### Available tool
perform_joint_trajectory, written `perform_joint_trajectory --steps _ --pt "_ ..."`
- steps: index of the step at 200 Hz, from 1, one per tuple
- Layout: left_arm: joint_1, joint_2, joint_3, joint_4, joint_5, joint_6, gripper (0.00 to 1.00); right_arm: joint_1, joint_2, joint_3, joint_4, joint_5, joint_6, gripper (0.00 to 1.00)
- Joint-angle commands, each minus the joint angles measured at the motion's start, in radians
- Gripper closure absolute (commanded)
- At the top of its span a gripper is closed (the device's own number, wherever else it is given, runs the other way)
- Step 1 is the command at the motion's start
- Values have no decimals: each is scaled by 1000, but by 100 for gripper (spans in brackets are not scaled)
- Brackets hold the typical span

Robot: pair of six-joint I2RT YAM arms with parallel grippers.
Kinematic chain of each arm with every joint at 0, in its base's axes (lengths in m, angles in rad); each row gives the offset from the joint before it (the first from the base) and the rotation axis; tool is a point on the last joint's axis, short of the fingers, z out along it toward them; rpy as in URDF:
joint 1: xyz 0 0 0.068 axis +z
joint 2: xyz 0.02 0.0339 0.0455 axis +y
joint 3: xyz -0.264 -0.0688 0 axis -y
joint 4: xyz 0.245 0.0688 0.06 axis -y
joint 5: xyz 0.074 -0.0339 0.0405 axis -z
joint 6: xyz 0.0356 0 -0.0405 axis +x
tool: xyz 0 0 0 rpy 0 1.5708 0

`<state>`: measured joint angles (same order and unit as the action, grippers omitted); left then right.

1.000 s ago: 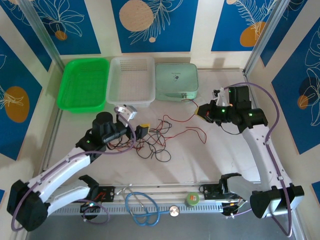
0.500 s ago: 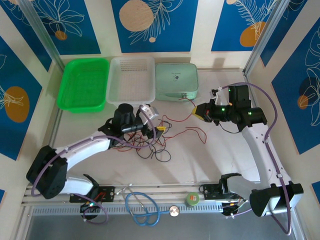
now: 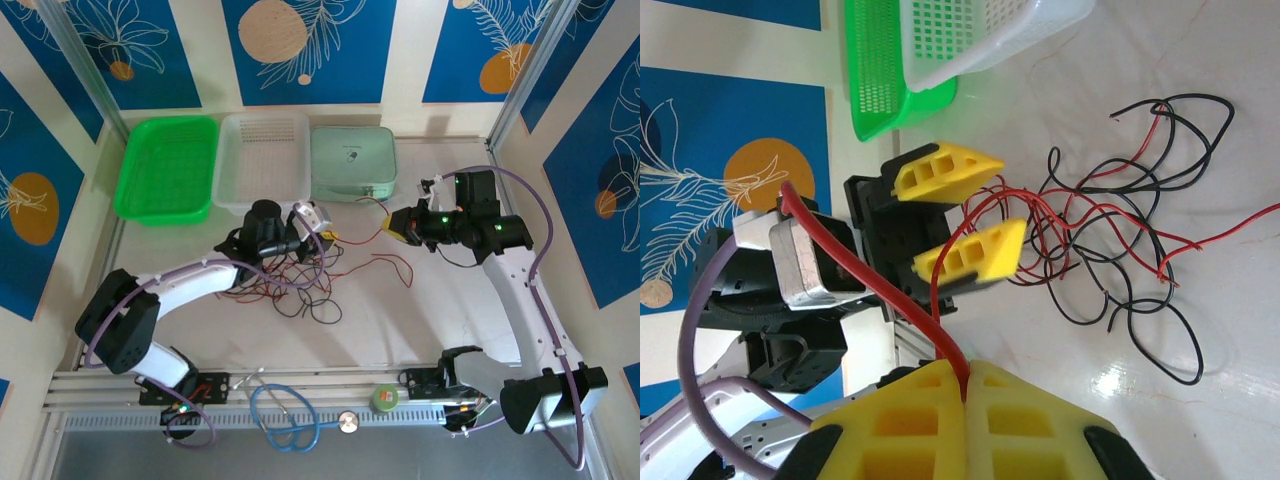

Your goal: Untangle the cables

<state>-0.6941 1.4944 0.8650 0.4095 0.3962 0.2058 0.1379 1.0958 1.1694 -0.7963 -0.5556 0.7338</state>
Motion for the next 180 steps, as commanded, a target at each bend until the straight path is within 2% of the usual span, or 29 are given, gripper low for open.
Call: perform_joint_trajectory --steps 1,20,48,86,121,137,151,180 --pt "-12 -1 35 -29 16 -13 81 1 -22 -8 -14 4 1 100" --pt "-15 -31 35 -70 -5 -9 100 -4 -27 -24 -4 26 7 100" --pt "-22 -112 73 -182 -86 -27 100 -6 -42 -68 13 93 18 100" --pt "-24 -187 276 -524 -200 -49 100 -4 -77 -188 79 218 49 64" --pt "-24 -233 376 -656 -277 -77 100 24 -115 -303 155 276 34 40" --pt "-24 -242 417 -700 -300 -95 100 58 -124 -335 158 328 10 34" --pt "-24 -250 447 -729 -305 -110 100 101 -119 -362 174 362 5 34" --pt "-24 -263 488 -763 -302 -140 100 247 -65 -414 339 329 43 34"
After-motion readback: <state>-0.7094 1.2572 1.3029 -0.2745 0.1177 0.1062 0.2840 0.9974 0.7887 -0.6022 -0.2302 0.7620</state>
